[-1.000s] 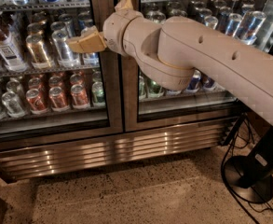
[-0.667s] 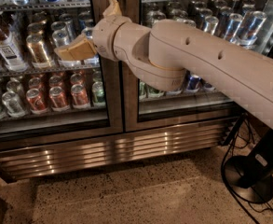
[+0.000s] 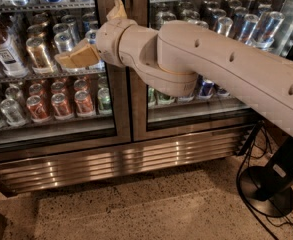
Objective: Open left fridge door
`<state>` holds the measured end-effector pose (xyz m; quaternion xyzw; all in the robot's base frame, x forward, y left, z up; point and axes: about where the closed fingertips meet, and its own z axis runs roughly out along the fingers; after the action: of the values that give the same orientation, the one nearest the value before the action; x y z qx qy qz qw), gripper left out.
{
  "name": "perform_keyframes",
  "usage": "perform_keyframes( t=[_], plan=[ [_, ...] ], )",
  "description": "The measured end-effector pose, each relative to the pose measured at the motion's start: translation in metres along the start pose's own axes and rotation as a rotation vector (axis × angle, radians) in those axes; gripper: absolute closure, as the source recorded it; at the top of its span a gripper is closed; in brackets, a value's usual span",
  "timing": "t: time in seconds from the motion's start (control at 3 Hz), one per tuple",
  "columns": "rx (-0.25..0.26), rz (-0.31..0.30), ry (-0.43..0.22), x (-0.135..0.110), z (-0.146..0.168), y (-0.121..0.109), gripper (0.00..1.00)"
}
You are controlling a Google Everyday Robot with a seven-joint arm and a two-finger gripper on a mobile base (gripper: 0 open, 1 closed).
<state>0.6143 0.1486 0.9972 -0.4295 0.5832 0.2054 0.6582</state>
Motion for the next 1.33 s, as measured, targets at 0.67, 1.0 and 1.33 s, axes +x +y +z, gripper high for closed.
perform_keyframes(
  t=[0.67, 1.0, 1.33],
  plan=[
    [0.056, -0.013, -0.036, -0.019, 0.008, -0.044, 0.00],
    [0.050, -0.017, -0.037, -0.021, 0.002, -0.044, 0.00],
    [0.037, 0.018, -0.065, -0.016, -0.002, -0.067, 0.00]
  ],
)
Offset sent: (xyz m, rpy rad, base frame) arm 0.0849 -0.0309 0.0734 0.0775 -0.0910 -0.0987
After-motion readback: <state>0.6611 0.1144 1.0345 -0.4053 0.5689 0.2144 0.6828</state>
